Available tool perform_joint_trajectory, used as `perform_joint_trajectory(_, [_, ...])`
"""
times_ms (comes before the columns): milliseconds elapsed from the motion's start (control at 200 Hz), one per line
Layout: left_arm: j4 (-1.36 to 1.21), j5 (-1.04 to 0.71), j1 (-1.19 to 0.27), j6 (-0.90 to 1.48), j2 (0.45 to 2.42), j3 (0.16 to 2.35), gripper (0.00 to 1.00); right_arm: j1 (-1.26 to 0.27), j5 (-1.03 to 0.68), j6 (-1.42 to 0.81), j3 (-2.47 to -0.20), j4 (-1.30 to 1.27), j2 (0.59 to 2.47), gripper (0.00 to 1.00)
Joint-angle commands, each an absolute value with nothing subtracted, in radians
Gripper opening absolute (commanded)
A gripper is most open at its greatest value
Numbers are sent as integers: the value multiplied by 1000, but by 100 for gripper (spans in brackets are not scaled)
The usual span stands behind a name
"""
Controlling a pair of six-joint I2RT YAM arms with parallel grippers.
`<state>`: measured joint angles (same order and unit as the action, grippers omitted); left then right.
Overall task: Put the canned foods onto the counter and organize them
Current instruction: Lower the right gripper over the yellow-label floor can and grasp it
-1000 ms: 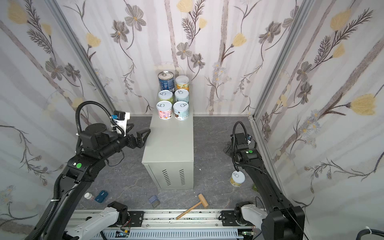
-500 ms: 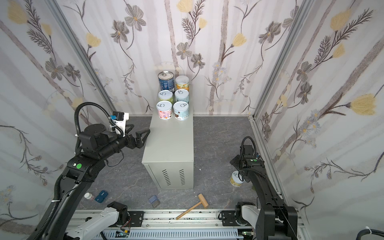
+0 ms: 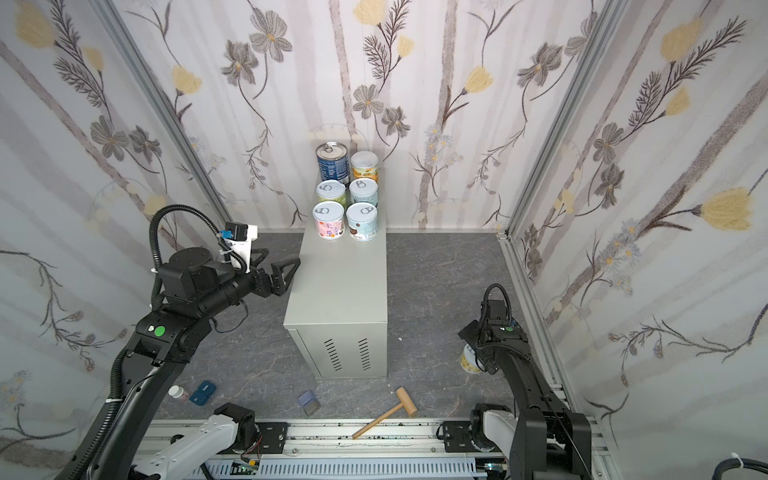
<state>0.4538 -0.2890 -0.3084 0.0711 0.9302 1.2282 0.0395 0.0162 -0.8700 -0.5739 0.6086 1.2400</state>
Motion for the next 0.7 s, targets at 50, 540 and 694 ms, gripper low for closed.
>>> perform_joint_trajectory(50, [409, -307, -305, 87, 933, 1226, 100, 9, -59, -887, -563, 516, 1229, 90])
perform_joint_trajectory(540, [405, -308, -306, 86, 930, 1224, 100, -216, -63, -770, -680, 360, 1428, 75])
perform_joint_trajectory(694, [411, -306, -305, 83, 930, 1224, 100, -279, 76, -676, -715, 398, 1439, 81])
